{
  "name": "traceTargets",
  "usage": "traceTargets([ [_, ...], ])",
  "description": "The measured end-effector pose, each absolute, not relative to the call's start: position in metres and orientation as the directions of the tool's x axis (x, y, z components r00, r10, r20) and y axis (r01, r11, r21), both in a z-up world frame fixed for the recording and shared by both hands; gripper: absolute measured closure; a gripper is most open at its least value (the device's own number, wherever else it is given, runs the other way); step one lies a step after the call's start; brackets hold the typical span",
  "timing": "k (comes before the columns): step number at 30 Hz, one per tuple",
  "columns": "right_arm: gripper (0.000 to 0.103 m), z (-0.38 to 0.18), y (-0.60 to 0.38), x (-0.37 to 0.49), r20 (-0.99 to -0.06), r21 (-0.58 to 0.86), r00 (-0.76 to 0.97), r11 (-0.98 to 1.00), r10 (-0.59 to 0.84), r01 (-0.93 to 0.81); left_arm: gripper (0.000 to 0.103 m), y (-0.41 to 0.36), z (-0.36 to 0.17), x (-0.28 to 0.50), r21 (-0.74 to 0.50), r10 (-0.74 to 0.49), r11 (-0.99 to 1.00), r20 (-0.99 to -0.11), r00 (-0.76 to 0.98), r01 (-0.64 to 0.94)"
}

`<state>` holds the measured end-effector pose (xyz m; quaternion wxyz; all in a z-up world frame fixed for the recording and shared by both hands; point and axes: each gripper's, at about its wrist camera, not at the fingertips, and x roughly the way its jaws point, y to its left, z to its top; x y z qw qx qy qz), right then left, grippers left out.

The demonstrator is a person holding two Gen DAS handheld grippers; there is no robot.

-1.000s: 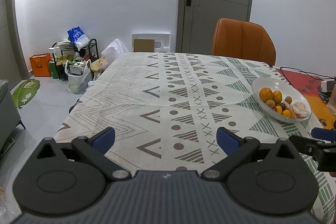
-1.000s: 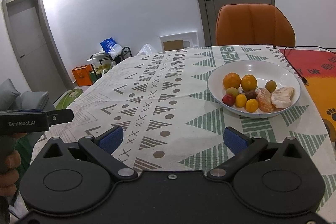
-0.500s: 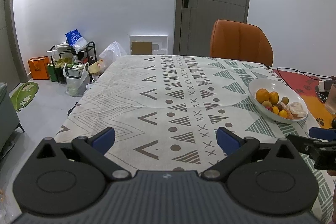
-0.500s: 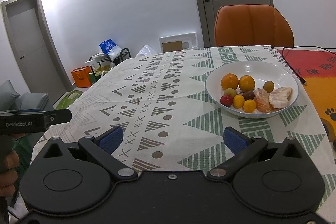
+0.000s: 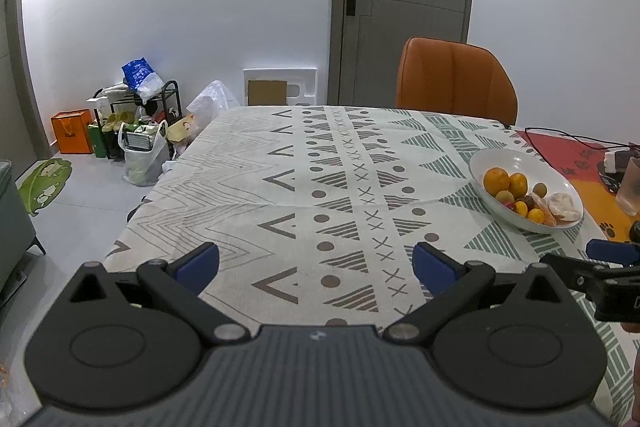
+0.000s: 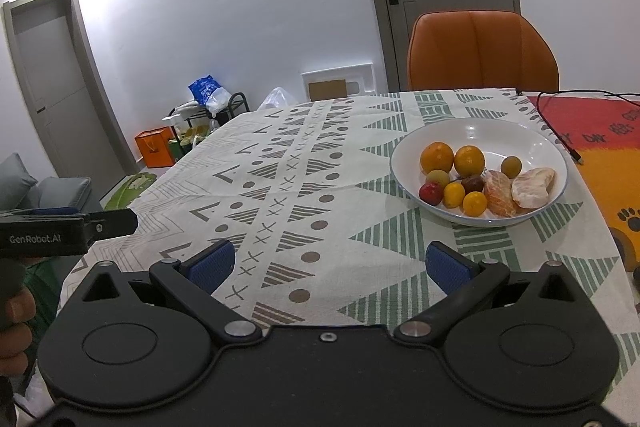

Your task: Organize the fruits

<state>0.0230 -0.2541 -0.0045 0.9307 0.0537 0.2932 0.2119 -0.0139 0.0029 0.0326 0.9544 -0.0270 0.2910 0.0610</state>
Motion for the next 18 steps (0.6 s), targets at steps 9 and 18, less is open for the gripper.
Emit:
traceTargets([
  [9,0.0,-0.0042,-0.254,0.0227,-0.521,0.223,0.74,0.905,0.425,-0.363,0.001,0.0028,0.0333,-0.0158,-0.018,0.099,0.991,-0.556,0.825,-0.131],
  [18,0.0,-0.0033,-0.254,0.0226,-0.518,0.221,0.743,0.905,0.424,-0.362,0.001,0.003,0.0336,-0.0155,-0.019,0.098,0.991,-0.555,0.826,-0.13],
])
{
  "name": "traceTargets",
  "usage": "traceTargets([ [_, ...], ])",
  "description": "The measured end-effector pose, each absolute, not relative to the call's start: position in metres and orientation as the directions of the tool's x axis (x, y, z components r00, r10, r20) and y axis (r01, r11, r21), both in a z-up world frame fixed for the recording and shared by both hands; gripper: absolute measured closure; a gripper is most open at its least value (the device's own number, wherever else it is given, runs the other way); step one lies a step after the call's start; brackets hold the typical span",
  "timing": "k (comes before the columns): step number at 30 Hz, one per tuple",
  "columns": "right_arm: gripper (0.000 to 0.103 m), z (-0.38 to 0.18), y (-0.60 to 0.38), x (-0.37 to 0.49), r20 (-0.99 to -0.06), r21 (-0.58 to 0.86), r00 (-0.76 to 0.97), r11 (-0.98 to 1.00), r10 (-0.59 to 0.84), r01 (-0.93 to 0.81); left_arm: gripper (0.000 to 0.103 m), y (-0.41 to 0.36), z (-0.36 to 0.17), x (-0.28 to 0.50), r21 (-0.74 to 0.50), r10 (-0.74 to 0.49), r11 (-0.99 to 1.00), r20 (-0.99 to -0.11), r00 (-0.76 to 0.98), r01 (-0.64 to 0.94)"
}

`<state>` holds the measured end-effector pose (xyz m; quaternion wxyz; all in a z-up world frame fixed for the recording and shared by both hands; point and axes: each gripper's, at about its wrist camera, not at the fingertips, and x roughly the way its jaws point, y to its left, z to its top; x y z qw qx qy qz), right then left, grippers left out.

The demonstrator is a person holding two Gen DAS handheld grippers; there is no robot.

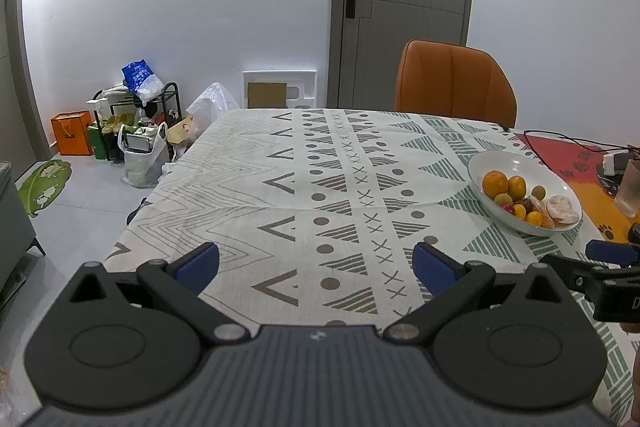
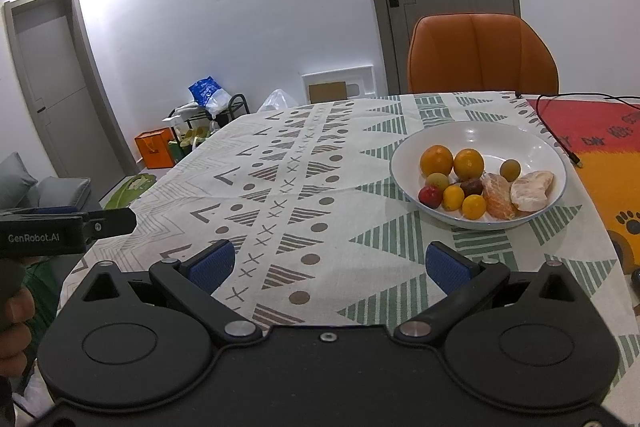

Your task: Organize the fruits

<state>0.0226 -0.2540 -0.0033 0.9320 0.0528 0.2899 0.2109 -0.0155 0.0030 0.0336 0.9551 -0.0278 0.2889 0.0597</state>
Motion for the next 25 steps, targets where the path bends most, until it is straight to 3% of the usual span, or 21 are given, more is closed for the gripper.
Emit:
traceTargets([
  [25,0.0,-0.0056,-0.2567,0.0256,-0.521,0.213,0.747,0.911,0.413,-0.355,0.001,0.0022,0.0329,-0.0127,-0.013,0.103,0.991,-0.556,0.825,-0.133],
])
